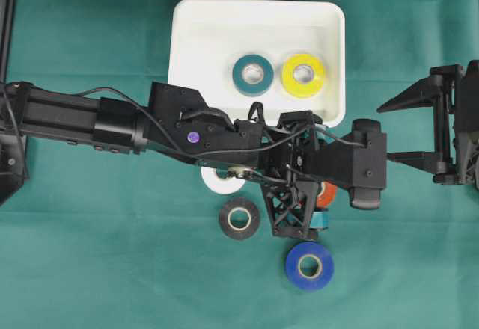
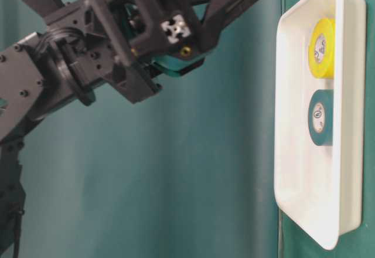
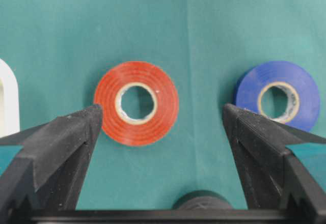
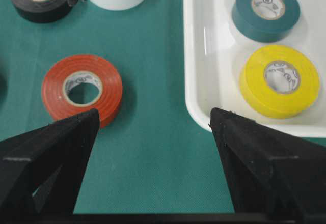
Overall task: Pick up the tape from a random location and place it into the white case.
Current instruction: 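Lower the left gripper fingers into the orange-red roll's hole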
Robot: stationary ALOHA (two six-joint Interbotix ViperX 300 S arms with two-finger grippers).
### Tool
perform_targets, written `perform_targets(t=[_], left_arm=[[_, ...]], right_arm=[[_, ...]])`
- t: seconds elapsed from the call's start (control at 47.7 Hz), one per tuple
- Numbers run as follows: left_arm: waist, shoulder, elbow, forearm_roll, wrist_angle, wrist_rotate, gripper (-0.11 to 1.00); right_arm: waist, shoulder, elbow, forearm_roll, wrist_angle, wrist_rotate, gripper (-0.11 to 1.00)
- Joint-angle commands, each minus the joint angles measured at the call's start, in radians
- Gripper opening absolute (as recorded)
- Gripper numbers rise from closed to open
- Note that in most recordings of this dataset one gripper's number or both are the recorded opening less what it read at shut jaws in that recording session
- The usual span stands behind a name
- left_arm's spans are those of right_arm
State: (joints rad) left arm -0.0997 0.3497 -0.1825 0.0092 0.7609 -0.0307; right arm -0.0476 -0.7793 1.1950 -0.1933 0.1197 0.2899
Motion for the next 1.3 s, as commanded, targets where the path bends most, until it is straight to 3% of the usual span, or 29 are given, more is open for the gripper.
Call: perform_targets(t=[0.0,0.503,1.278], left_arm=[[-0.003,-0.015,-0.005,0.003,-0.017,-0.003,0.94],[0.003,0.04,0.066,0.003,-0.123,-0.003,0.94],[0.017,0.222,0.064,0.003,-0.204,-0.006,0.94]], right_arm=[[0.0,0.002,-0.023,-0.002,-0.012,-0.002,0.86],[0.0,0.005,-0.025,-0.002,-0.02,-0.002,0.86],[-0.003,0.021,-0.023,0.0,-0.02,-0.002,0.86]])
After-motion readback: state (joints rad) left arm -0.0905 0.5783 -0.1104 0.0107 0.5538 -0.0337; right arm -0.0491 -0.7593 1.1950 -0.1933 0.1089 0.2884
